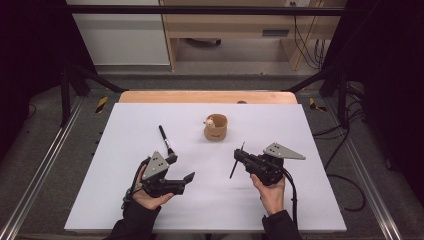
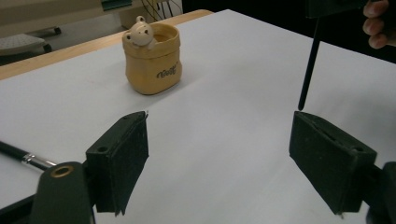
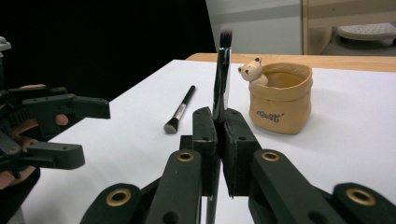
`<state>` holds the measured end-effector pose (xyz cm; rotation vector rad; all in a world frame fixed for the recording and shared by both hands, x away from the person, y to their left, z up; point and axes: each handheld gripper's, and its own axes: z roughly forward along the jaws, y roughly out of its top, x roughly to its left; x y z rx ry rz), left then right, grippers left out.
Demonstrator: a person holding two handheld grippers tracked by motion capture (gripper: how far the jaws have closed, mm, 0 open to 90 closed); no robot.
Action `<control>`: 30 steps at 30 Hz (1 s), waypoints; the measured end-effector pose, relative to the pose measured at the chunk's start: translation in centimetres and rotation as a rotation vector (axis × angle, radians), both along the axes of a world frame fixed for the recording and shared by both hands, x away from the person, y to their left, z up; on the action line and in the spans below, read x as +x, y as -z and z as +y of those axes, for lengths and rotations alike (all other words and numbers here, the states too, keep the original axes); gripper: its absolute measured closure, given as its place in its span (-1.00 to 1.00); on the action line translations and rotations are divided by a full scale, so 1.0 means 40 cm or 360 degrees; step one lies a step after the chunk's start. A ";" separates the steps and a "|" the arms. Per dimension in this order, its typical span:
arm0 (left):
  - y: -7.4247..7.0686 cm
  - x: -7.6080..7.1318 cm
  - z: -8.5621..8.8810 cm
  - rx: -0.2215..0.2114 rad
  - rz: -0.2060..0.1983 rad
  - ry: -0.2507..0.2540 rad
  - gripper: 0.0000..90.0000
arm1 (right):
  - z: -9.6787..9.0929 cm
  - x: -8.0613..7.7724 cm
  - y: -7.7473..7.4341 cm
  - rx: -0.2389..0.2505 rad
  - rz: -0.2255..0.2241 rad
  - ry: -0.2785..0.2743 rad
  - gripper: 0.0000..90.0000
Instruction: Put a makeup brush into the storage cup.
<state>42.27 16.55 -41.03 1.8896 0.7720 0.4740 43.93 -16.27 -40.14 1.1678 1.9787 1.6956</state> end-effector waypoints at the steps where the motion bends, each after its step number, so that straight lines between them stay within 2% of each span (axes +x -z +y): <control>1: 0.000 0.001 0.005 0.0008 -0.0001 -0.0005 -0.60 | 0.000 0.001 0.000 -0.0006 -0.0006 0.0003 0.89; 10: 0.002 0.007 0.050 0.0047 -0.0002 -0.0055 -0.72 | -0.009 0.006 -0.011 -0.0027 -0.0019 0.0036 0.89; 20: 0.001 0.010 0.115 0.0042 -0.0020 -0.0140 -0.77 | -0.019 0.013 -0.028 -0.0051 -0.0044 0.0065 0.89; 30: 0.006 0.012 0.159 0.0057 -0.0026 -0.0194 -0.80 | -0.003 0.037 -0.067 -0.0112 -0.0078 0.0087 0.89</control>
